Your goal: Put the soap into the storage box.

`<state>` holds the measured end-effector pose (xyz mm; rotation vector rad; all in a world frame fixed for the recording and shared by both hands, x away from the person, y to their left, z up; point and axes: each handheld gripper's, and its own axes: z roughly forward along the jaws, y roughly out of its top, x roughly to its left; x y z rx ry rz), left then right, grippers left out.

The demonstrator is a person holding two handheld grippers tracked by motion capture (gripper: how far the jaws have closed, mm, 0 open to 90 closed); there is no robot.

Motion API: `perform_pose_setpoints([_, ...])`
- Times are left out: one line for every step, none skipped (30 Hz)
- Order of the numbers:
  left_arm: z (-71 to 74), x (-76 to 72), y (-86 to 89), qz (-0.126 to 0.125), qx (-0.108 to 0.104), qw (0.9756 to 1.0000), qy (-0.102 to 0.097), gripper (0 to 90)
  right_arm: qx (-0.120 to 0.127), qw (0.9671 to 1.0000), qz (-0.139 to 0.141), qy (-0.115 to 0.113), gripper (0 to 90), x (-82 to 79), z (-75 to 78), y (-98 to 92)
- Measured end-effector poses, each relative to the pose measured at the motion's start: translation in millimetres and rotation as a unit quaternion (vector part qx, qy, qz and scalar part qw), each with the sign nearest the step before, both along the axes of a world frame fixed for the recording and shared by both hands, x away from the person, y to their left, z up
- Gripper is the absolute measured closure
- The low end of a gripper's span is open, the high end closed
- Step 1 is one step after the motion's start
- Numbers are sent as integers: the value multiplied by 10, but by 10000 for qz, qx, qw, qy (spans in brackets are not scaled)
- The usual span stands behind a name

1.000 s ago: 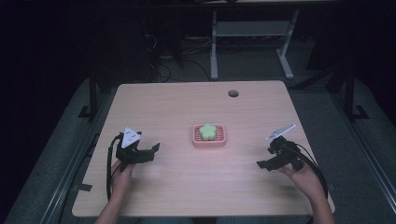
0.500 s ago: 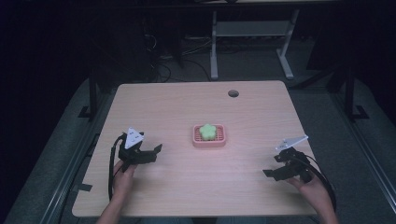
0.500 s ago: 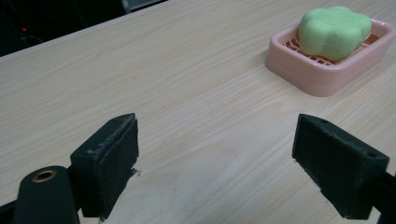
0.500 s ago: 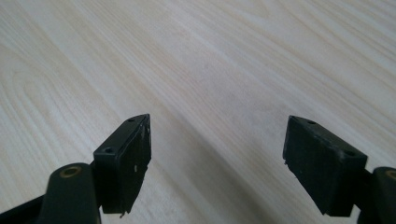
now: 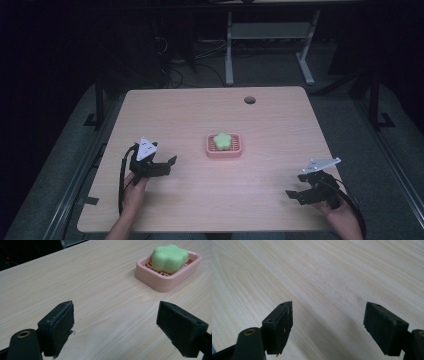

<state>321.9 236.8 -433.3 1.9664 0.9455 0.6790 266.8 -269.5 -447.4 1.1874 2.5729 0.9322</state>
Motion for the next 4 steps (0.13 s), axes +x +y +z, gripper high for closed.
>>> perform_pose_setpoints([1,0,-4,-5,4,10000,0,143,18,10000,-3,-70,232,-33,-3,-10])
perform_pose_setpoints([3,1,-7,-21,14,10000,-2,143,34,9999,-26,-103,232,-60,-6,-12])
perform_pose_setpoints([2,2,-16,-40,25,10000,-17,143,85,9999,-42,-132,232,-99,-10,-15])
perform_pose_setpoints([2,3,-25,-29,29,10000,-28,143,155,9997,-50,-187,232,-148,-23,-12])
